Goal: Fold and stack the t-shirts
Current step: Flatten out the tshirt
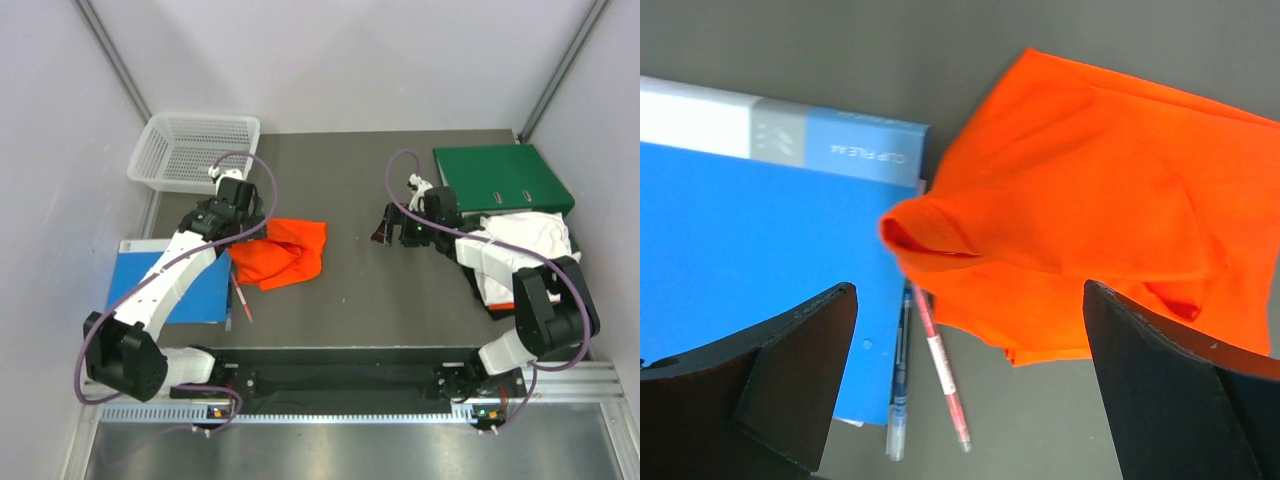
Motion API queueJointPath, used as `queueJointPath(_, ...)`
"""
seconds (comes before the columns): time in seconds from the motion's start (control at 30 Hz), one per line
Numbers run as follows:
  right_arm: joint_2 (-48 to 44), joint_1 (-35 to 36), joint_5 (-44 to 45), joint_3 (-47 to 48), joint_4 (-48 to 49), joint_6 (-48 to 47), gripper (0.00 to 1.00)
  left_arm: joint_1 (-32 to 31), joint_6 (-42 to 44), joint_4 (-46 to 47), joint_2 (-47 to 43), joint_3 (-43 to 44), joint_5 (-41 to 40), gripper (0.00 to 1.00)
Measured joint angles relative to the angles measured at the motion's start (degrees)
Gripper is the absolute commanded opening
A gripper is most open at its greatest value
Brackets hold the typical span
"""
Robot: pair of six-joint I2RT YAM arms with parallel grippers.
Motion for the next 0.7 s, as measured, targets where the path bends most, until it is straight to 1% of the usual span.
queueJointPath(0.1, 0.24, 0.09, 0.0, 0.0, 0.02, 0.02, 1.0, -0.02, 0.92, 1.46, 0.66, -0.68, 2.49, 0.99)
queueJointPath(0.3, 0.74, 0.11, -0.02, 0.02, 0.02, 0.02, 1.0, -0.02, 0.94, 3.69, 6.62, -0.68, 2.51, 0.99)
queueJointPath(0.33, 0.85, 0.13, -0.02, 0.02, 0.02, 0.02, 1.0, -0.02, 0.87, 4.02, 7.63, -0.68, 2.23, 0.96)
queueJointPath(0.37, 0.96, 0.11, -0.02, 0.02, 0.0, 0.02, 1.0, -0.02, 0.85, 4.24, 8.44, -0.68, 1.88, 0.7)
queueJointPath(0.4, 1.01, 0.13, -0.02, 0.02, 0.02, 0.02, 1.0, -0.02, 0.72, 4.46, 9.53, -0.66, 1.29, 0.52)
queueJointPath(0.47, 1.09, 0.13, -0.02, 0.02, 0.02, 0.02, 1.0, -0.02, 0.24, 5.05, 11.61, -0.46, 0.74, 0.07)
queueJointPath(0.5, 1.11, 0.13, -0.02, 0.02, 0.02, 0.02, 1.0, -0.02, 0.11, 5.22, 12.68, -0.22, 0.83, 0.0)
queueJointPath(0.6, 1.14, 0.13, 0.07, 0.02, 0.0, 0.02, 1.0, -0.24, 0.66, 5.2, 14.97, 1.22, 1.84, 0.0)
queueJointPath(0.7, 1.14, 0.13, 1.27, 0.02, -0.02, 0.0, 1.0, -1.92, 0.74, 5.25, 14.88, 3.61, 3.15, 0.0)
